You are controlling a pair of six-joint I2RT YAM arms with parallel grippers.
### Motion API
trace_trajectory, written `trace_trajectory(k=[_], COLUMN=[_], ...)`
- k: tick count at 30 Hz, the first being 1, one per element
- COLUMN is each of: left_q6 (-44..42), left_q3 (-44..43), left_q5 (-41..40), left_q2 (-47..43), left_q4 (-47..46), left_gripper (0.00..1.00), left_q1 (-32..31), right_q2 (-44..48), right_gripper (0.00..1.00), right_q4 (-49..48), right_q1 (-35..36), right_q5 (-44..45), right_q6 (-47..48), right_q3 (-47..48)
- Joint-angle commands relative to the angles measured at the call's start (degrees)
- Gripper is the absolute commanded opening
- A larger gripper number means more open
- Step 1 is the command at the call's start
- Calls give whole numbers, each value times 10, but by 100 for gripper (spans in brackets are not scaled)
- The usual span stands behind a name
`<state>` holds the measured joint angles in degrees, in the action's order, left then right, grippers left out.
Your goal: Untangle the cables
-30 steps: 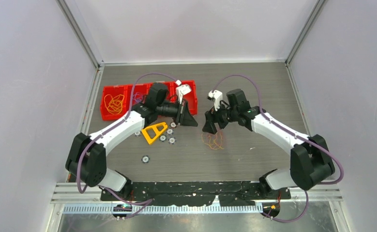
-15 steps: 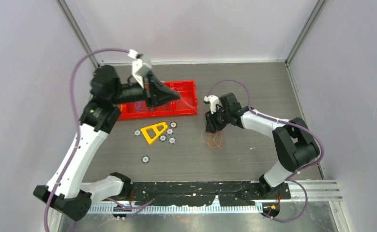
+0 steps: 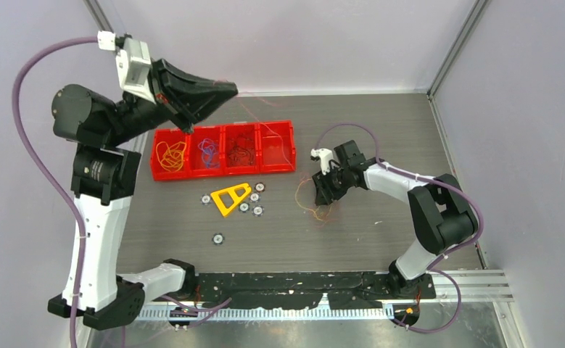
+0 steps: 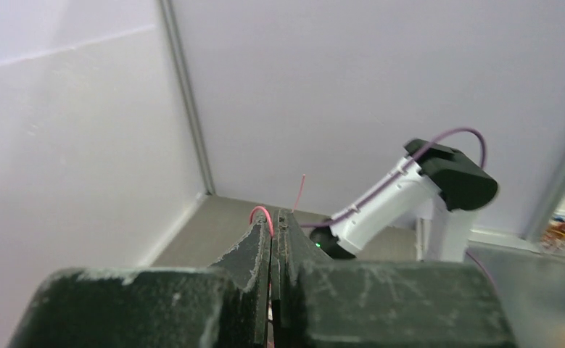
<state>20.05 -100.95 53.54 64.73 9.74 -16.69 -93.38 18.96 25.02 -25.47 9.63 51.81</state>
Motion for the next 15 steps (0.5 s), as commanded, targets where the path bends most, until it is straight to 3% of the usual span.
trace_trajectory(k=[1, 4, 5, 6, 7, 9, 15], left_q6=[-7, -25, -24, -20, -15, -13, -2], left_q3=[-73, -90, -92, -95, -97, -101, -128], left_q5=[-58, -63, -66, -67, -66, -74, -102], left_q2=[40, 62, 66, 69, 72, 74, 82], left_q4=[1, 10, 9, 7, 2, -5, -10], left_gripper=[0, 0, 0, 0, 0, 0, 0], left_q1=[14, 20, 23, 25, 27, 30, 63], right_q2=[5, 15, 22, 25, 34, 45, 47], right_gripper=[52, 56, 50, 43, 24, 8, 5], right_q4=[26, 40, 42, 46, 47, 49, 104], right_q1=[-9, -12, -13, -14, -18, -26, -78], right_q5=[-21, -27, -26, -27, -27, -10, 52], right_q6=[25, 35, 41, 51, 56, 67, 153], right_q3=[24, 26, 26, 26, 22, 17, 17])
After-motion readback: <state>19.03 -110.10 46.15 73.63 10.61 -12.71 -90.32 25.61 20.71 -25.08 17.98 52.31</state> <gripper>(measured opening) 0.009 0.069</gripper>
